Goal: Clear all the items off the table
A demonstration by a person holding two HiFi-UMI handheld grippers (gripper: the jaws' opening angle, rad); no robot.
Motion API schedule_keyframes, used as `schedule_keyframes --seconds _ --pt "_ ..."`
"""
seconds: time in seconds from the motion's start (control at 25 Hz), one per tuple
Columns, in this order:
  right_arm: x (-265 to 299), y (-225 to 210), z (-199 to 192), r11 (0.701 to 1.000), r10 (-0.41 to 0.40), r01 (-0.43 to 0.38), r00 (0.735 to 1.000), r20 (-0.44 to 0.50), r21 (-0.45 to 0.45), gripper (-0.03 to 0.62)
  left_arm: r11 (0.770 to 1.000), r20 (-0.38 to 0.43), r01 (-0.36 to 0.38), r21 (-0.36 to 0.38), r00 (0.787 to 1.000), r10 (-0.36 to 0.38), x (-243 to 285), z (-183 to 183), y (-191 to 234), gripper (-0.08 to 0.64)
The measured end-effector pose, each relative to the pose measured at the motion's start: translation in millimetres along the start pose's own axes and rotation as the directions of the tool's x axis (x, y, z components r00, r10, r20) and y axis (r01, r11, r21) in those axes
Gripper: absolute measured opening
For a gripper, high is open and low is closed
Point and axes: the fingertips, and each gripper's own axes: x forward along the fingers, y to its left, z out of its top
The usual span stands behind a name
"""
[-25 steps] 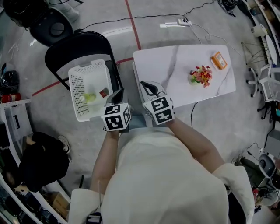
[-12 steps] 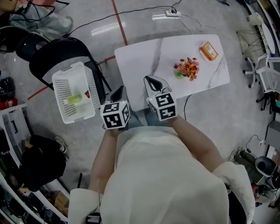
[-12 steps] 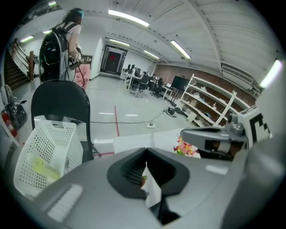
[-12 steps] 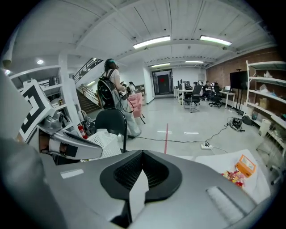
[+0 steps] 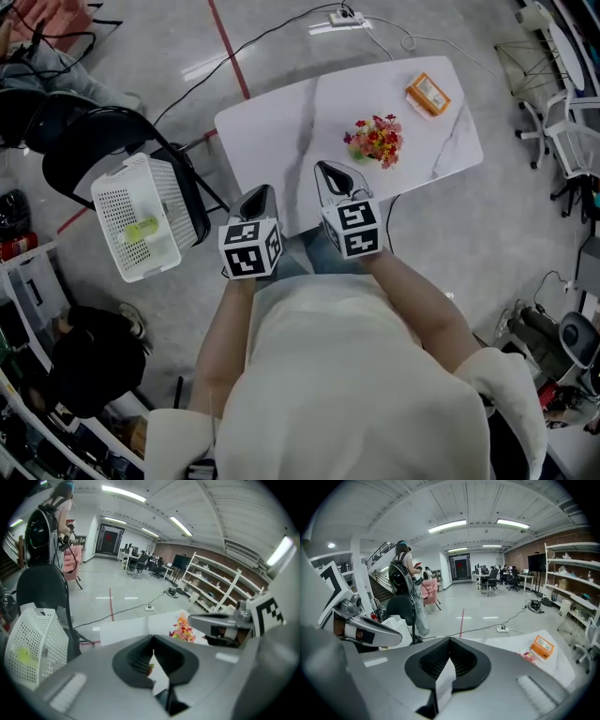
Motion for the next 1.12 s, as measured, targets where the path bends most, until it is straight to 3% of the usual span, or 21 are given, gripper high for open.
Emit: schedule_keyframes --seconds 0.56,1.12 --pt "-8 -90 -78 0.980 -0.149 0.161 0.984 -0.100 0.116 0.003 0.992 -0.092 0.078 0.096 0.993 -0.069 74 -20 -66 0.008" --pt "32 -136 -174 0.941 -0.220 0.266 0.950 -0.219 0.209 0.137 0.992 -0.161 0.077 0.102 0.985 -0.060 139 -53 -79 0.008"
